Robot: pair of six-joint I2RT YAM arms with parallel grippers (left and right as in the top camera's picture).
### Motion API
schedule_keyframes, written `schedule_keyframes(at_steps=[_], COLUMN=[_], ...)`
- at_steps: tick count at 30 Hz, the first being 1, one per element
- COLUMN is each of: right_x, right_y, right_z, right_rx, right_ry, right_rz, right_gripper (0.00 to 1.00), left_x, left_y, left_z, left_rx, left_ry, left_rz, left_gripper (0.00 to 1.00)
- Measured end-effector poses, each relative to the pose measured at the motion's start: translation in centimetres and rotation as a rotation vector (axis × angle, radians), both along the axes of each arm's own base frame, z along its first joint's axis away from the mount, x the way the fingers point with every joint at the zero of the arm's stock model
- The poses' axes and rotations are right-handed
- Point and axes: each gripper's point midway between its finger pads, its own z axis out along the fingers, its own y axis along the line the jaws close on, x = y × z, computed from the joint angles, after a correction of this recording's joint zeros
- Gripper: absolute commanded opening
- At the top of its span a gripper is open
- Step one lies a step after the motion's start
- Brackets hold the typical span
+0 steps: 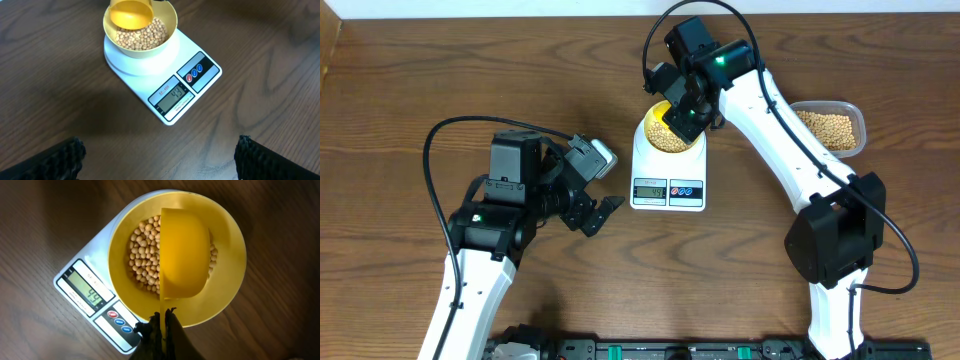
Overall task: Scoop item into bowl and weigh 50g on scale
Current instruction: 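Lower the scoop into the yellow bowl among the soybeans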
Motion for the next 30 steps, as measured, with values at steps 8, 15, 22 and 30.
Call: schedule_keyframes(at_steps=[8, 15, 22, 30], right_x=[0.2, 0.5, 0.5, 0.7], right_y=[-0.3, -0.6, -0.8, -1.2], right_z=[-0.1, -0.8, -1.0, -1.0], right_rx=[-0.025, -0.058, -0.07, -0.095], right_ry=[-0.016, -0.023, -0.028, -0.042], right_rz=[0.021, 0.05, 0.066, 0.076], right_gripper=[0.01, 0.01, 0.01, 0.01], left_x=[0.0, 0.0, 0.0, 0.0], left_y=[0.0, 0.0, 0.0, 0.0], left_z=[0.0, 0.0, 0.0, 0.0], left_rx=[0.0, 0.0, 0.0, 0.0], left_ry=[0.0, 0.0, 0.001, 0.0], left_rz=[0.0, 0.0, 0.0, 0.0], left_gripper=[0.98, 0.98, 0.98, 0.98])
